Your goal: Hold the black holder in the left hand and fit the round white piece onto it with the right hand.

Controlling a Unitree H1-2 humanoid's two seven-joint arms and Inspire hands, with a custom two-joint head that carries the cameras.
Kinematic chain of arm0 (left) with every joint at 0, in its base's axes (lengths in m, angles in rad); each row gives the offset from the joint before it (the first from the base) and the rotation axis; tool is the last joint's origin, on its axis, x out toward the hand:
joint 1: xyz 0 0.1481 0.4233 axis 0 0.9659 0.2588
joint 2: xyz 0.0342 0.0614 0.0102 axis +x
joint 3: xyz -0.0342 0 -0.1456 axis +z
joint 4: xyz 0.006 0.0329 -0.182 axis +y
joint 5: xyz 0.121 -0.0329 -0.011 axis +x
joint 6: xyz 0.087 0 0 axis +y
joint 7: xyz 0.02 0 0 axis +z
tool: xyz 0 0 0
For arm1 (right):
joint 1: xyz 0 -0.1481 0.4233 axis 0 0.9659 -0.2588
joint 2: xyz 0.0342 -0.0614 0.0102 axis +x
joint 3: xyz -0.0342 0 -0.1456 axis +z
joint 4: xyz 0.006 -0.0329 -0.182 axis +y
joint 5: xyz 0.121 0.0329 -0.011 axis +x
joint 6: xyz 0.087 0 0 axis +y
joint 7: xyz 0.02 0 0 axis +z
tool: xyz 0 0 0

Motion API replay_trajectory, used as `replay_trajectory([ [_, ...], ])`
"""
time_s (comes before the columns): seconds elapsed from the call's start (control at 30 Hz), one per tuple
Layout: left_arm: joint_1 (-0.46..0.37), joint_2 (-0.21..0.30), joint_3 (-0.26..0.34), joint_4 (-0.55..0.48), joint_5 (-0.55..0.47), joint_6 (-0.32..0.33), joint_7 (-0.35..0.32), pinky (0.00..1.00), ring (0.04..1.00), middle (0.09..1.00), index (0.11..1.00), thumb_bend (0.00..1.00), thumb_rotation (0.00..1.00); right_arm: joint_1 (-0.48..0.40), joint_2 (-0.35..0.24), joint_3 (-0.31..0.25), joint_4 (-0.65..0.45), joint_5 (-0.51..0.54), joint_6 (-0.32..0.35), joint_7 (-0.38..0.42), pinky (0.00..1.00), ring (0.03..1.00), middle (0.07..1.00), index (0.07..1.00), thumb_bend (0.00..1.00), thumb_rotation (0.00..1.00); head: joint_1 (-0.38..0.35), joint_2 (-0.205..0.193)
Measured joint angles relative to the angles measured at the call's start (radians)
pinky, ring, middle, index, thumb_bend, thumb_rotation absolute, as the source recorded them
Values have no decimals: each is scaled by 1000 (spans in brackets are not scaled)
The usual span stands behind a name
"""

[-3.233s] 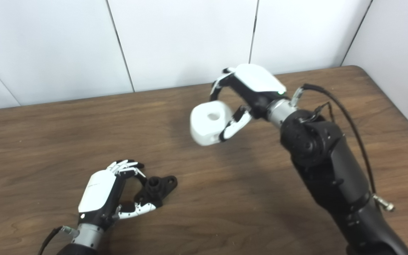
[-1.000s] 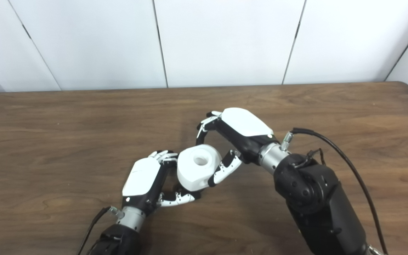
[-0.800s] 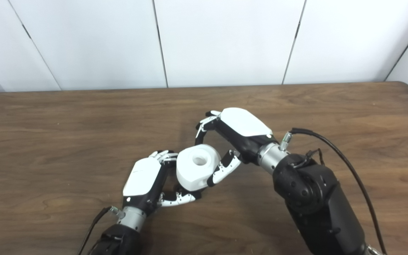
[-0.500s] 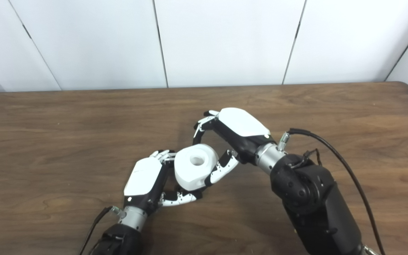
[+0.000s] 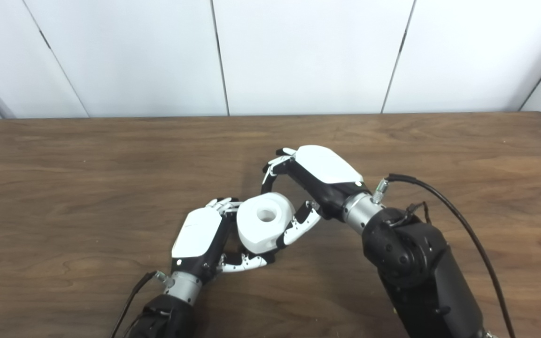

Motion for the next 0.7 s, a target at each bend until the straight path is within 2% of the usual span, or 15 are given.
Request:
replay_trajectory([
  [0.3, 0, 0, -1, 0, 0, 1, -1, 927, 869, 786, 487, 520, 46, 7, 0, -1, 6, 2, 0, -5, 872, 953, 810, 483, 524, 134, -2, 2],
  [0.7, 0, 0, -1, 0, 0, 0, -1, 927, 869, 784, 486, 520, 45, 10, -5, -1, 9, -3, -5, -17, 828, 933, 795, 491, 525, 151, -2, 0],
])
